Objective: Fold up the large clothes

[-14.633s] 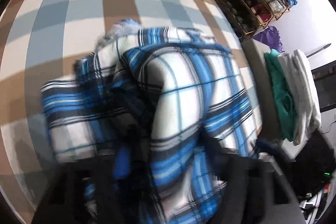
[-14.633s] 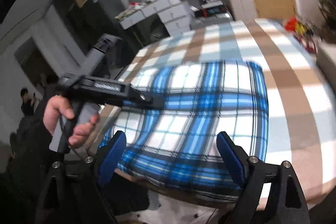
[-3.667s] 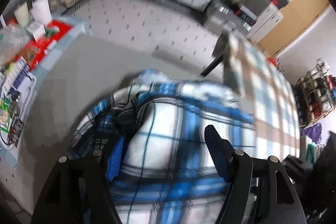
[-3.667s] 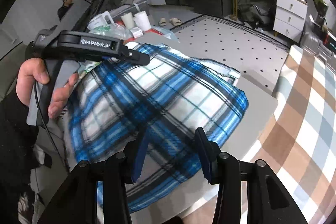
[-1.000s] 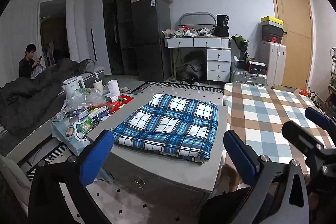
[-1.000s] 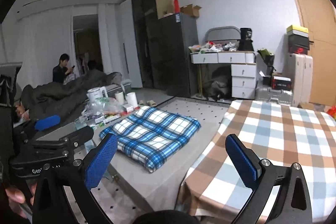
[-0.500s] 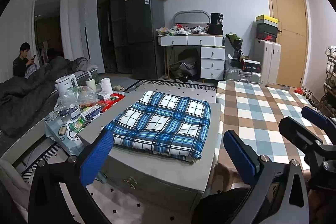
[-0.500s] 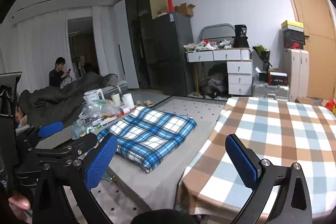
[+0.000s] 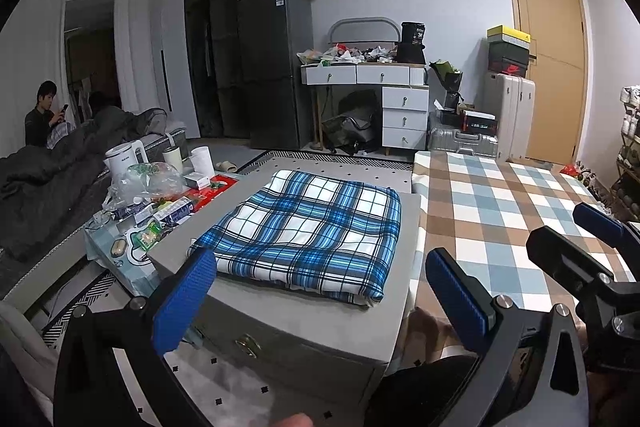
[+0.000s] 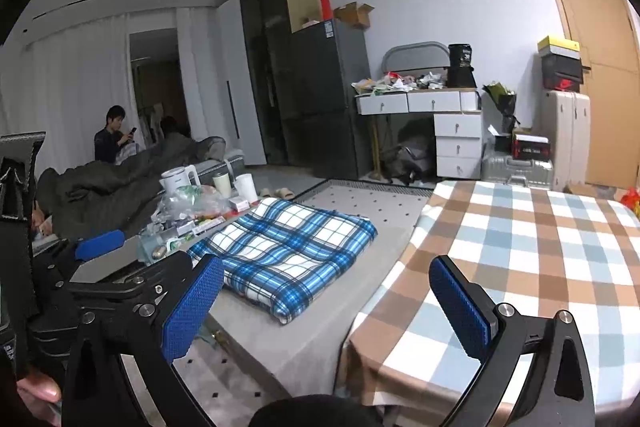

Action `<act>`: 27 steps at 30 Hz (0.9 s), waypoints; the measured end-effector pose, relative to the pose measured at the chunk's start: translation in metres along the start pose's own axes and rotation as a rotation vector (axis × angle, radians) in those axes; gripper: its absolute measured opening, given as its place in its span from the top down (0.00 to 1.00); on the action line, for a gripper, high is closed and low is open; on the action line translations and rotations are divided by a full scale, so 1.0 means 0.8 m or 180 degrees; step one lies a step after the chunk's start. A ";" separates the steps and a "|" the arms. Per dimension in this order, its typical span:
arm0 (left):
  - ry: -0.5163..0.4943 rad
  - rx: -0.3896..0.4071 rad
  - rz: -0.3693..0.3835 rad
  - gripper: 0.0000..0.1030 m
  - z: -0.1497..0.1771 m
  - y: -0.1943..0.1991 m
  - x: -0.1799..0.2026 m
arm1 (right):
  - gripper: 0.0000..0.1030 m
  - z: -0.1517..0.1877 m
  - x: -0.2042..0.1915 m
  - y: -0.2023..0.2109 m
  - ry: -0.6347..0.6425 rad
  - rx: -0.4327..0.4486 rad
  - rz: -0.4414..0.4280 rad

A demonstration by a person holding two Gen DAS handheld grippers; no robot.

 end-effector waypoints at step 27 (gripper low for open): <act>-0.0018 -0.0026 -0.0052 0.01 -0.001 0.002 0.001 | 0.00 0.009 0.006 0.000 -0.0060 -0.0130 -0.0042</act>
Point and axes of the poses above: each gripper's, at about its wrist camera, not at the fingertips, and y roughly against the way its jaws point, x to its right, z to its underside, the point moved 4 cm from there along -y, roughly the way its jaws point, and after that the axes turned 11 degrees about -x, right-handed, at the moved point
